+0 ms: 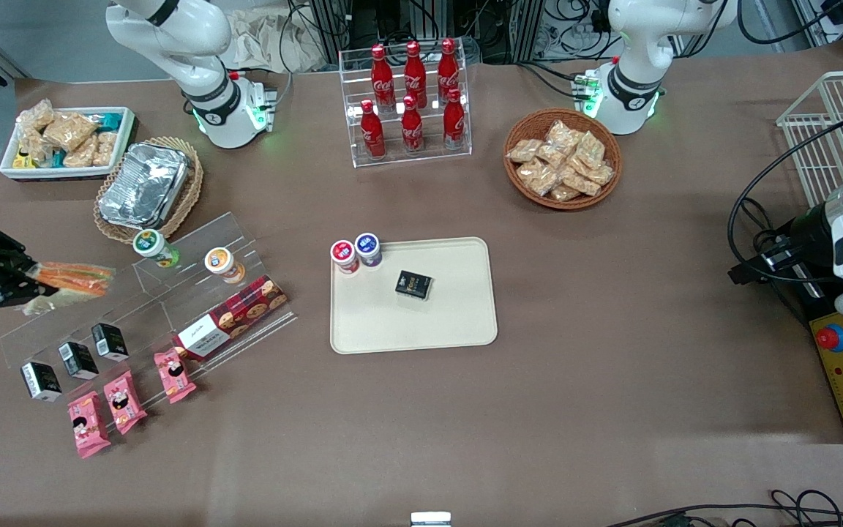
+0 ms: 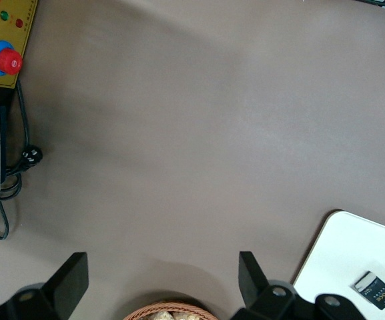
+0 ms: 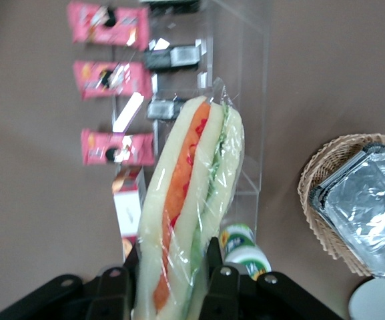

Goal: Place sandwich on tray
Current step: 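Close the right gripper on the wrapped sandwich and lift it, then carry the sandwich with the right gripper over to the cream tray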

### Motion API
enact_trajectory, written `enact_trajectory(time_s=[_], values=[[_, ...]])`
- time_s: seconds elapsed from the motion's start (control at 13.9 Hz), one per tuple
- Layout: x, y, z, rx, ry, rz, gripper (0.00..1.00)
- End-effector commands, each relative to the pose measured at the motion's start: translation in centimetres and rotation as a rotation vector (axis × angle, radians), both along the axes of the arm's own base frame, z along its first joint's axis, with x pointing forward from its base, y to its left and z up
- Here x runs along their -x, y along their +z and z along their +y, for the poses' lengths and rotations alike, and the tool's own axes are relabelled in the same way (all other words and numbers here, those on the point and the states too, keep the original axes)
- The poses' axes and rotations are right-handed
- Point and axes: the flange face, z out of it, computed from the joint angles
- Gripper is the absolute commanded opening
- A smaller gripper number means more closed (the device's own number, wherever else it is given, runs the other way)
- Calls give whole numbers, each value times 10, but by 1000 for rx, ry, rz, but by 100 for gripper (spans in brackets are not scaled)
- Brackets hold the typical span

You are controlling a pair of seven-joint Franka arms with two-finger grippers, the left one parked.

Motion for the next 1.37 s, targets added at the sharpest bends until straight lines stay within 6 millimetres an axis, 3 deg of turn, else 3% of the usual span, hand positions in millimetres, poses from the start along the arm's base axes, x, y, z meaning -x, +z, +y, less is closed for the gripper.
enact_trajectory(time_s=[0.0,0.14,0.36,0.79,1.15,1.29], values=[[0,23,32,-17,145,-5,40],[1,22,49,-29,205,11,38],[-2,50,102,-49,296,-23,38],[7,57,204,-64,645,-49,38],[12,47,268,-48,791,-67,40],[17,40,308,-9,886,-80,39]])
